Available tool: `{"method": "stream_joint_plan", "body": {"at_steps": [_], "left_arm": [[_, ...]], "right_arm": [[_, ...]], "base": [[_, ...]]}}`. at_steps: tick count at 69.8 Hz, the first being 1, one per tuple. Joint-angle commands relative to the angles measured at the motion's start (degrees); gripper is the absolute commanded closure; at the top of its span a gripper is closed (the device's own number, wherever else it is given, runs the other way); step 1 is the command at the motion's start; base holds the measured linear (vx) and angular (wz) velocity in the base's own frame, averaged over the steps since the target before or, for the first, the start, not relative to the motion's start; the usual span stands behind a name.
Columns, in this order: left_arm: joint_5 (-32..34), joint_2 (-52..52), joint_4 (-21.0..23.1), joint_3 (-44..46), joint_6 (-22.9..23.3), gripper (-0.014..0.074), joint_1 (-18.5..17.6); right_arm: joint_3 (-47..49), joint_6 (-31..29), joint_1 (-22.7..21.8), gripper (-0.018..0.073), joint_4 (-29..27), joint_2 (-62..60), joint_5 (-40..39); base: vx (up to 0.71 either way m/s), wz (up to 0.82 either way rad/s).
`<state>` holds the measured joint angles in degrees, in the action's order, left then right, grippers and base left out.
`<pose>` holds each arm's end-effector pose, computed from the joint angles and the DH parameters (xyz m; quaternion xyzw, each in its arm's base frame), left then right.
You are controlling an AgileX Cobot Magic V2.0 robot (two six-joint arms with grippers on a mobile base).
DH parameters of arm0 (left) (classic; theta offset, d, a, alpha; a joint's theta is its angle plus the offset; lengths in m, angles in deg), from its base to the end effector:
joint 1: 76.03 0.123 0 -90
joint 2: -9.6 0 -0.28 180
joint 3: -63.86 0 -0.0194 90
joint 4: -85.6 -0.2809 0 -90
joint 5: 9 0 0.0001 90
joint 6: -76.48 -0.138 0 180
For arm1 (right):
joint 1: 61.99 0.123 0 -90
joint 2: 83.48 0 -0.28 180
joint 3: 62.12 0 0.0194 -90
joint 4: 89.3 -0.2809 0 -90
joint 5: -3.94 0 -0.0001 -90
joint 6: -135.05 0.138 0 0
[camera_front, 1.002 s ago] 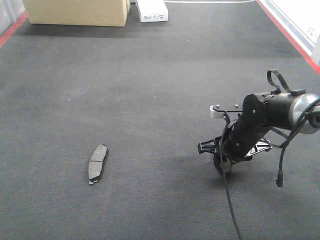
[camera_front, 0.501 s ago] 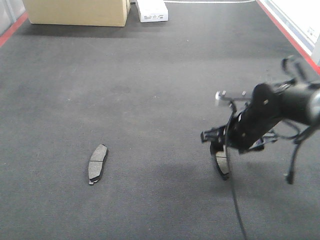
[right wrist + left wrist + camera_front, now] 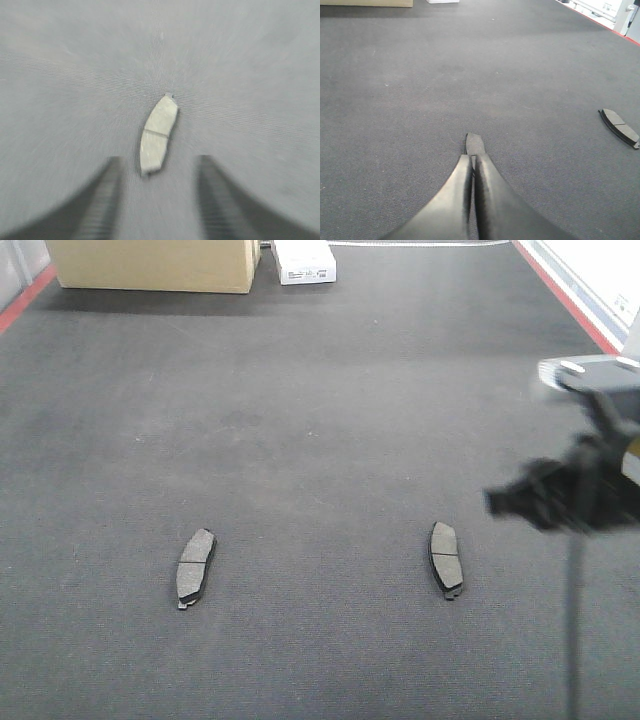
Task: Move and align brake pads A on conveyor
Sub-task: 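Lower the right gripper's brake pad onto the belt beside the first and open, then raise both open grippers away from the two pads on the belt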
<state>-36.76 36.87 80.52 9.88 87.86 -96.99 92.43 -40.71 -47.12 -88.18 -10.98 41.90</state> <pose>0.1479 -0.0506 0.2684 0.0878 0.8089 -0.1235 0.5681 0.2833 0.0735 0.2712 -0.0907 0.9224 0.0540 0.3715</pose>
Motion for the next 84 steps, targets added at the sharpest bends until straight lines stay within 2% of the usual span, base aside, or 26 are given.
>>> {"method": "stream_joint_plan", "body": {"at_steps": [1,10,36,84], "left_arm": [[4.3,0.4,-0.2,1.5,0.1,0.0603,-0.3],[4.3,0.4,-0.2,1.5,0.1,0.0603,-0.3],[4.3,0.4,-0.2,1.5,0.1,0.0603,-0.3],[4.3,0.4,-0.2,1.5,0.1,0.0603,-0.3]], "right_arm": [[-4.1,-1.9,-0.1,0.0444,1.3,-8.5,-5.4],[-11.0,-2.7,-0.1,0.0574,2.4,-18.3,-7.5],[-24.0,-2.7,-0.1,0.0566,4.4,-36.9,-12.1],[-25.1,-2.7,-0.1,0.0566,4.2,-38.5,-11.9]], "base": [[0.0,0.0],[0.0,0.0],[0.0,0.0],[0.0,0.0]]}}
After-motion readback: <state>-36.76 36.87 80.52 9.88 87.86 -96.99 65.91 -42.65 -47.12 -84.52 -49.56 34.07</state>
